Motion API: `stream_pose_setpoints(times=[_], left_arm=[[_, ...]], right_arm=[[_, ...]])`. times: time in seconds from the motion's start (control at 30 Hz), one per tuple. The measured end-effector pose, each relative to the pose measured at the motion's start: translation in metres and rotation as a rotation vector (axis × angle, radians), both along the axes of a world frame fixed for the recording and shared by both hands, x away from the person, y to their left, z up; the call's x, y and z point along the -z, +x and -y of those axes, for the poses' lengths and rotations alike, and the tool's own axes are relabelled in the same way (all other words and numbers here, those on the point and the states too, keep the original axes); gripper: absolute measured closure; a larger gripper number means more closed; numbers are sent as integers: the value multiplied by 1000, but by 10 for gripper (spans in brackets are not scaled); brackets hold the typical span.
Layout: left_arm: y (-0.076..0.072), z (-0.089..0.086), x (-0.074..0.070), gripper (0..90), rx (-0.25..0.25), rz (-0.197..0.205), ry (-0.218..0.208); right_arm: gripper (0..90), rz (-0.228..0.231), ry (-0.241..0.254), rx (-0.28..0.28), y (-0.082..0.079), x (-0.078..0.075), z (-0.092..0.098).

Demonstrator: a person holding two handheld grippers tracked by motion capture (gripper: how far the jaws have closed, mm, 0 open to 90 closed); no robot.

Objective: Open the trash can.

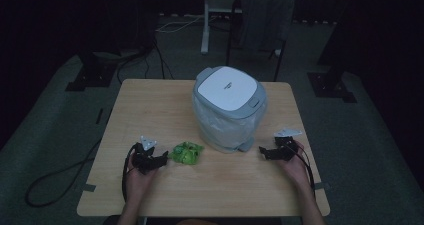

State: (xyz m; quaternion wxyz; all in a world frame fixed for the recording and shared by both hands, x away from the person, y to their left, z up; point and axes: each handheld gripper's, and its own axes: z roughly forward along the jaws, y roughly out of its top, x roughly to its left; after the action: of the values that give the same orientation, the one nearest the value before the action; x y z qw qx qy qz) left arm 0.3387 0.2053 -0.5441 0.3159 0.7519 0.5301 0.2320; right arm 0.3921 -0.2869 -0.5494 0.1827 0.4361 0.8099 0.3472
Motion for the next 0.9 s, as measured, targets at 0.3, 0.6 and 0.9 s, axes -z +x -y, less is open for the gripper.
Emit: stream_pose_setpoints(times=[0.3,0.6,0.9], left_arm=[[-2,1,0,278,-13,0,0],[-4,-2,-3,340,19,-20,7],[-5,-1,-4,340,12,-32,12]], right_arm=[[120,1,0,-12,1,0,1],[445,-15,-9,-27,0,-7,1],[639,-19,-5,-45,-3,-13,2]])
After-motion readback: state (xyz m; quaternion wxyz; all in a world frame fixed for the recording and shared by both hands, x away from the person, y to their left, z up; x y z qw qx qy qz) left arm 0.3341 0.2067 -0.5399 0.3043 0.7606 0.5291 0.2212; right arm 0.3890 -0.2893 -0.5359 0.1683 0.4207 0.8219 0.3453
